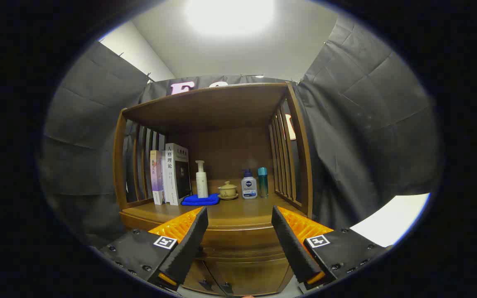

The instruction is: Pull open the drawer, take out the items inside it, and place them on the countertop above the cabinet.

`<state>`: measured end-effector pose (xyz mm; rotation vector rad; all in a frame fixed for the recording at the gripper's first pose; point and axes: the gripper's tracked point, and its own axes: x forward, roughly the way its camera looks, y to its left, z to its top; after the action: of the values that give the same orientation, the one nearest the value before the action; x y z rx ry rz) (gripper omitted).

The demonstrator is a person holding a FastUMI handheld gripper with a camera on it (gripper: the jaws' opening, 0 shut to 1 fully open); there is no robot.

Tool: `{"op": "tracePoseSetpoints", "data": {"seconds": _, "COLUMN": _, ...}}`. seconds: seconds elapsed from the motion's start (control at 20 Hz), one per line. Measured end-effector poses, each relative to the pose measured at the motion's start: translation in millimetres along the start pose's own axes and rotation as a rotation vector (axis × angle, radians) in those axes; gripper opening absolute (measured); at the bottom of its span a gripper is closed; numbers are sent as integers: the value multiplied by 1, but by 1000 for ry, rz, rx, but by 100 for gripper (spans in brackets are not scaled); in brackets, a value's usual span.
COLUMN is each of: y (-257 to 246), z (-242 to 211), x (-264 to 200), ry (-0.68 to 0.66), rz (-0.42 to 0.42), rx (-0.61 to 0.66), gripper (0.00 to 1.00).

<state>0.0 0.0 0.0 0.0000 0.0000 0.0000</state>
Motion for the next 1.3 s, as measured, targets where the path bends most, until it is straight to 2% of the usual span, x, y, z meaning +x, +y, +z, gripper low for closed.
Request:
{"op": "tracePoseSetpoints", "data": {"seconds": 0.95, "y": 13, "z": -18, "x": 11, "ry": 9, "rz": 40, "rx": -35, "gripper": 97}}
{"op": "tracePoseSetpoints", "data": {"seconds": 1.3, "y": 25, "z": -46, "x": 29, "ry": 32, "rz": 71, "rx": -46, "gripper": 98}}
